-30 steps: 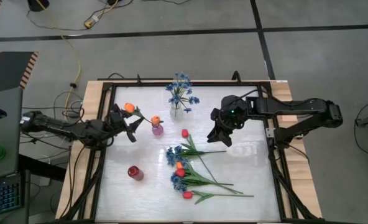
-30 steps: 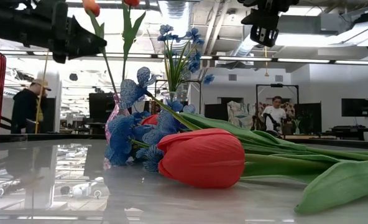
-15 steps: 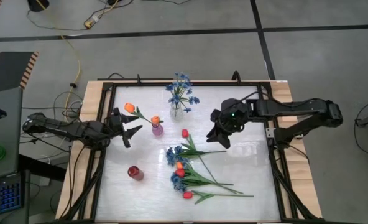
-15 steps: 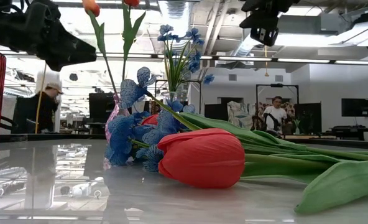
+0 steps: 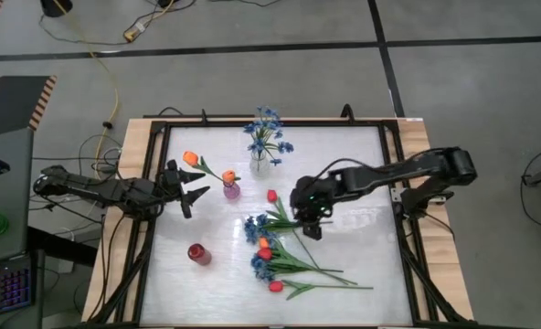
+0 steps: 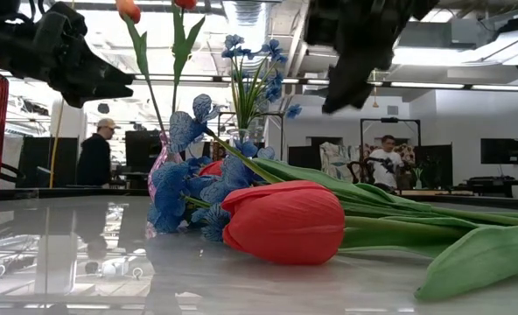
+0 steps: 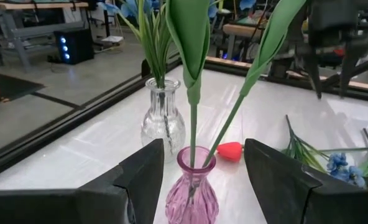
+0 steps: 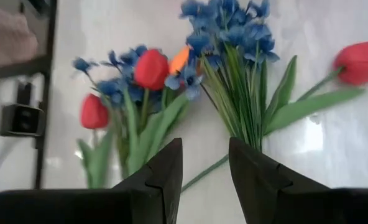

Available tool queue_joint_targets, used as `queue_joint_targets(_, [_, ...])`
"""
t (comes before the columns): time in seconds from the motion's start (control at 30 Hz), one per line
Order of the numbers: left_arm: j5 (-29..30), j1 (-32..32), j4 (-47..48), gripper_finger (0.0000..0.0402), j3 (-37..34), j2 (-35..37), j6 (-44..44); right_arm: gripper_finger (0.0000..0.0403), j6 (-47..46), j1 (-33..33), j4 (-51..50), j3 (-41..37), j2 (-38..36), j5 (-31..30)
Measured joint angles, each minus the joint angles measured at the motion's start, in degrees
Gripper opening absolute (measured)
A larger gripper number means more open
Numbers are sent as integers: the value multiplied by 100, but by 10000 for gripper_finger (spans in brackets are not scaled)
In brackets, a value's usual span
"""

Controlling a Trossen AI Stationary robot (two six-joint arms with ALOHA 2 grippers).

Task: Sort flowers into vase by color
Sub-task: Put the top blue flowers into the transparent vase

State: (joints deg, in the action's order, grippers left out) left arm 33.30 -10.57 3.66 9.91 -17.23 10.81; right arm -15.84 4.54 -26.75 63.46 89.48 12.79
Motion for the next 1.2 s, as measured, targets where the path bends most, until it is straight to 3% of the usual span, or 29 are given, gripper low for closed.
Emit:
queue_joint_targets(0.2, [-2, 0, 21, 210, 0, -1, 24, 156, 561, -3, 537, 0, 681, 32])
queue_joint_targets(0.53, [0, 0, 238, 210, 0, 0, 170, 156, 606, -19, 677, 0, 1400, -5])
queue_joint_targets(0.97, [2, 0, 352, 210, 0, 0, 354, 158, 779, -17, 799, 0, 1433, -128])
queue_joint_targets(1.2, [2, 0, 349, 210, 0, 0, 364, 208, 702, -17, 808, 0, 1435, -108])
